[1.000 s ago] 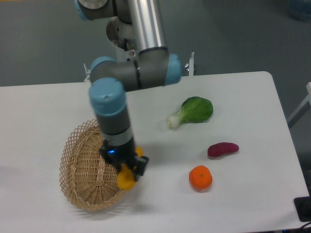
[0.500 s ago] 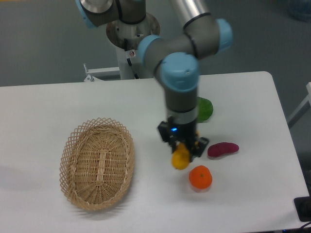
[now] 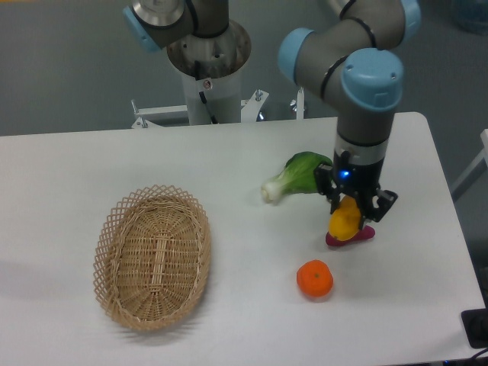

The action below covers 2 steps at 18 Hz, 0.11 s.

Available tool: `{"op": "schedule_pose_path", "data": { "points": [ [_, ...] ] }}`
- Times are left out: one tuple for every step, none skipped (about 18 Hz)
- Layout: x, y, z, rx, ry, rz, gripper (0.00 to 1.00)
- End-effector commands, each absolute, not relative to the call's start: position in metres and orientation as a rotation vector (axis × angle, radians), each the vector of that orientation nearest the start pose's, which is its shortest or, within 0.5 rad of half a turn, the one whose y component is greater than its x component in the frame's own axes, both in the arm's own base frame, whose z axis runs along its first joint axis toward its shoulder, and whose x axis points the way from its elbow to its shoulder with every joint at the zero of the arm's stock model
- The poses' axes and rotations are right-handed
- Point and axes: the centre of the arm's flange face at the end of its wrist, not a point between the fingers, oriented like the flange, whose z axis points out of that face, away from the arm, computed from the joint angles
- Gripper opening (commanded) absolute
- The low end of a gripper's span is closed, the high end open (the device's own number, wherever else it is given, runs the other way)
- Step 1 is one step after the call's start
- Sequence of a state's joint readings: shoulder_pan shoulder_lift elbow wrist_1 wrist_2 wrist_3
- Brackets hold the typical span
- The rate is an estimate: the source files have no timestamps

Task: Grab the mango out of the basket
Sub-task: 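Carry the held mango toward the purple sweet potato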

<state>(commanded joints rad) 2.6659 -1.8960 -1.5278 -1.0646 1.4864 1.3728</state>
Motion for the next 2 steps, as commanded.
{"op": "schedule_pose_path", "data": {
  "points": [
    [-0.4988, 0.4132, 0.3821, -2.944, 0.426, 0.277, 0.54],
    [-0.4983, 0.4141, 0.3822, -2.935, 0.424, 0.27, 0.54]
  ]
}}
